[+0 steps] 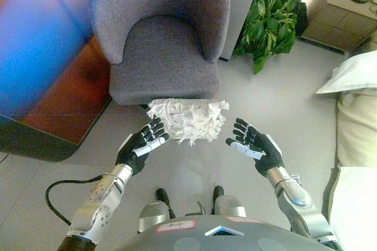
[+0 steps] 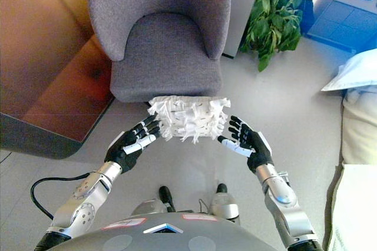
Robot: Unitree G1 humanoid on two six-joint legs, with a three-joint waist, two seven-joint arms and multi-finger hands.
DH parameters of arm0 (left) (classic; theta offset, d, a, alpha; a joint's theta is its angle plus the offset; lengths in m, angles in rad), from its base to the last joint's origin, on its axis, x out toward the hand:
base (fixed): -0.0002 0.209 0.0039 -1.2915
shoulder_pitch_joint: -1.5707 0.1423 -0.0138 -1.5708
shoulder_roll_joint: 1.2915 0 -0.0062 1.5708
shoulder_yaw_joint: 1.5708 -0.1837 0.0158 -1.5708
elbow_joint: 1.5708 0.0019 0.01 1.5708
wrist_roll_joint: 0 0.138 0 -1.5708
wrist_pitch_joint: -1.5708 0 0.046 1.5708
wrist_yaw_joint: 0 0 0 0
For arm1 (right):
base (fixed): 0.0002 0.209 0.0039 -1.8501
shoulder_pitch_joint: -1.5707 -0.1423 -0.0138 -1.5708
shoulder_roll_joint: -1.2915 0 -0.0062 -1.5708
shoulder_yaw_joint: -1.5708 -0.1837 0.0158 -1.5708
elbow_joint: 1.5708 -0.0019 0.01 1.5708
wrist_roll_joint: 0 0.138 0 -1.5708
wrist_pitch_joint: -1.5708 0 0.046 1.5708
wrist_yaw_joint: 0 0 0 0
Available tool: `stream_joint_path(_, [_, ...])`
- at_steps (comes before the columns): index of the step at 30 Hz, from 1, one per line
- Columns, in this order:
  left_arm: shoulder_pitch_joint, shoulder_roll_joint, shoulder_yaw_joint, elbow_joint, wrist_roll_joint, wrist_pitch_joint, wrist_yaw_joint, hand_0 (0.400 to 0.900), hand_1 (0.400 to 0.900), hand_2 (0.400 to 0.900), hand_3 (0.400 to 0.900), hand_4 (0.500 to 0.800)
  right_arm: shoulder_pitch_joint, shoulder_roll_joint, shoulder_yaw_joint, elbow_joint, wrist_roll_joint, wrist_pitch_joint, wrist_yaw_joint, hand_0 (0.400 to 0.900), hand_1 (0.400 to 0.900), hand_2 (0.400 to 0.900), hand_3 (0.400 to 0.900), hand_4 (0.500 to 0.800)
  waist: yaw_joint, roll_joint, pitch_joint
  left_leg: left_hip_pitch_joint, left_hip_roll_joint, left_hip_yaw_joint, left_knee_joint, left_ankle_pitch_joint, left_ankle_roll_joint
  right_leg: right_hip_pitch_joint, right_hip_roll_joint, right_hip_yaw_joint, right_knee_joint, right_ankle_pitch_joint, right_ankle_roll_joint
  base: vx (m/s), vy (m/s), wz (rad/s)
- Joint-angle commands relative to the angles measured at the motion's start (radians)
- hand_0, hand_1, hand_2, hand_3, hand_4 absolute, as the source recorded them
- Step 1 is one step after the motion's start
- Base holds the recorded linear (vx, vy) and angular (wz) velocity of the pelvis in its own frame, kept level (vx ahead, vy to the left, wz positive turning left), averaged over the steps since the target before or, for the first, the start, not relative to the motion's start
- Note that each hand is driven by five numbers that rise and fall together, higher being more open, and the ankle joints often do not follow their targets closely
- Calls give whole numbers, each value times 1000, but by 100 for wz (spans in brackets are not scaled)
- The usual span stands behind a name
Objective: Pick up the pillow and put it on the sofa.
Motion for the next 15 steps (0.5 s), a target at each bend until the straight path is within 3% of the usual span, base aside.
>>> stream_joint_path(1, [-66,-23,54,-66,6,-65,24,900,900,900,900,800,-71,0,-27,-60,-5,-64,0,900,900,900,900,800,23,23,-36,57,18,-28,52,-113,15,-76,-18,-27,33,73,54,0,0,0])
stream_joint_path(4, [-64,-26,57,-72,-17,-63,-20,900,900,900,900,800,-69,-1,-26,-66,-5,-58,-2,900,900,900,900,800,26,21,-40,56,18,-28,49,-110,15,-67,-14,-28,22,72,50,0,0,0])
stream_joint_path(8, [-70,-26,46,-70,-8,-81,-5,900,900,900,900,800,-76,-5,-21,-56,-7,-62,1,900,900,900,900,800,28,20,-42,55,21,-25,48,-108,13,-62,-9,-27,16,70,46,0,0,0])
stream_joint_path(15, [-70,-23,43,-76,11,-69,-25,900,900,900,900,800,-77,-7,-19,-56,-6,-61,-6,900,900,900,900,800,27,22,-46,53,27,-18,46,-104,10,-58,3,-21,10,60,36,-3,-3,0])
